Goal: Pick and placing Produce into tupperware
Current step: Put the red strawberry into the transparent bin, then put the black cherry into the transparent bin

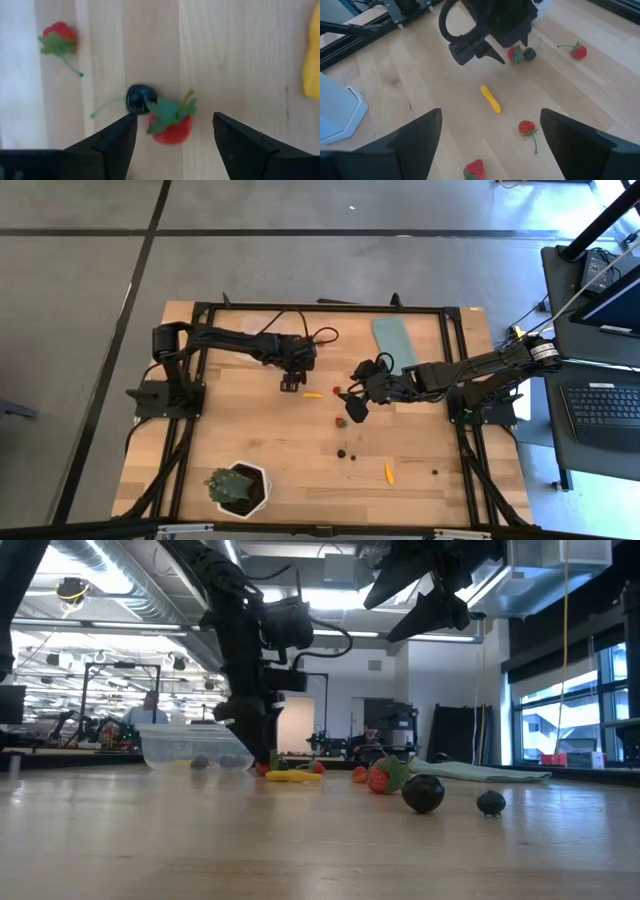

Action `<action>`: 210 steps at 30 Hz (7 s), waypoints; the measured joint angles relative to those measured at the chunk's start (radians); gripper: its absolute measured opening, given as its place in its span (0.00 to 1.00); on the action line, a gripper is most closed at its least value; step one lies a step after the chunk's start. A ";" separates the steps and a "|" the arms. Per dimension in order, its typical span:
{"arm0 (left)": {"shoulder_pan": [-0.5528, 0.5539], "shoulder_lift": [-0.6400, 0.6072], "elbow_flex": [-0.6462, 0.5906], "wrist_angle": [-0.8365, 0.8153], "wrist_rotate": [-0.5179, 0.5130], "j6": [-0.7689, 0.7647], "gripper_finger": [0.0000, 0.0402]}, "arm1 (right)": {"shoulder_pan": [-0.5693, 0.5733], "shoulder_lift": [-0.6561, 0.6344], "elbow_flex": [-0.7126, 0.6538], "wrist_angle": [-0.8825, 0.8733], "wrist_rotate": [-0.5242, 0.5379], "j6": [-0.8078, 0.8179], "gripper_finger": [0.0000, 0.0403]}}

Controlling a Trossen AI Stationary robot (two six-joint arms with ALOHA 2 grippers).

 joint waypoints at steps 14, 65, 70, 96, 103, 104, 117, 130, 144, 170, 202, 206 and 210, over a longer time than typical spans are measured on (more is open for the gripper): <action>0.000 0.030 0.000 -0.003 0.000 0.003 0.60 | 0.000 0.000 0.000 -0.004 0.000 0.001 0.84; -0.008 -0.177 0.000 -0.089 -0.046 -0.037 0.32 | 0.000 0.000 0.000 -0.002 0.000 0.001 0.84; 0.028 -0.261 0.000 -0.099 -0.132 -0.053 0.31 | -0.001 0.000 0.000 -0.002 0.000 0.000 0.84; 0.245 -0.262 -0.025 -0.322 -0.131 -0.498 0.34 | -0.005 0.000 0.000 -0.001 0.002 0.000 0.84; 0.241 -0.232 -0.058 -0.276 -0.122 -0.499 0.34 | -0.005 0.000 0.000 -0.003 0.002 -0.004 0.84; 0.241 -0.232 -0.060 -0.276 -0.116 -0.499 0.35 | -0.005 0.000 0.000 -0.004 0.002 -0.003 0.84; 0.241 -0.232 -0.060 -0.250 -0.108 -0.495 0.44 | -0.005 0.000 0.000 -0.003 0.002 0.001 0.84; 0.141 -0.235 0.014 -0.115 0.187 -0.216 0.44 | -0.005 0.000 0.000 -0.003 0.002 0.001 0.84; 0.019 -0.235 0.014 0.073 0.166 -0.101 0.44 | -0.005 0.000 0.000 -0.005 0.001 0.000 0.84; 0.013 -0.148 0.015 0.067 0.040 -0.110 0.46 | -0.004 0.000 0.000 -0.005 0.002 -0.027 0.84; 0.095 0.046 0.014 0.099 0.131 -0.135 0.43 | -0.004 0.000 0.000 -0.007 0.002 -0.048 0.84; 0.094 0.071 0.015 0.104 0.133 -0.127 0.43 | -0.004 0.000 0.000 -0.007 0.002 -0.048 0.84; 0.094 0.096 0.019 0.099 0.141 -0.128 0.43 | -0.004 -0.001 0.000 -0.008 0.002 -0.048 0.84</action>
